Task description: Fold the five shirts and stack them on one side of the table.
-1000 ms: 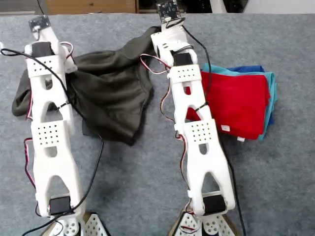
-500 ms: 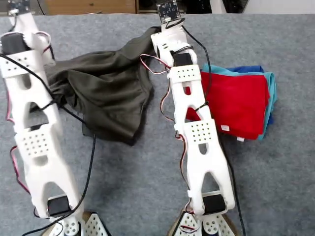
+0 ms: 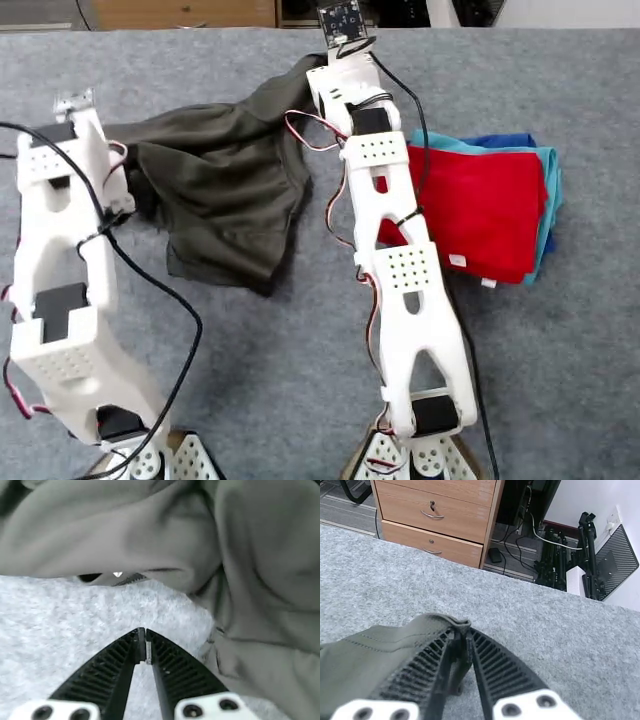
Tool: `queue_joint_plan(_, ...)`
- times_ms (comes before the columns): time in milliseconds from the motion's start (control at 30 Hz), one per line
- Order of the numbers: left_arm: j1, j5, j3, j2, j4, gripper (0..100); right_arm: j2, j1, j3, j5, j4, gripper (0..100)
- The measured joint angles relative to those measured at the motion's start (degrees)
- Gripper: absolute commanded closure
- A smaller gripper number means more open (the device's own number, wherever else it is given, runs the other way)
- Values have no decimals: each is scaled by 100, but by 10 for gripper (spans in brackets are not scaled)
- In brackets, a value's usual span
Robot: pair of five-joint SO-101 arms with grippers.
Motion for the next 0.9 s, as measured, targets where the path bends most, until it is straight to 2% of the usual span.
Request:
queue_joint_plan(133,-9,176,281,-44,-976,977,0,0,0,0,0,997)
queue_joint_plan(233,-88,211,281,-53,-1336,977,0,0,0,0,0,997)
queue_joint_plan(367,-158,431,281,-53,-1345,974,0,0,0,0,0,997)
queue_joint_plan(567,-158,466,281,-53,-1204,842,0,0,0,0,0,997)
queue_joint_plan(700,-167,466,281,-53,-1046,828,0,0,0,0,0,997)
queue_joint_plan(900,-404,-114,281,-53,-1046,829,0,0,0,0,0,997)
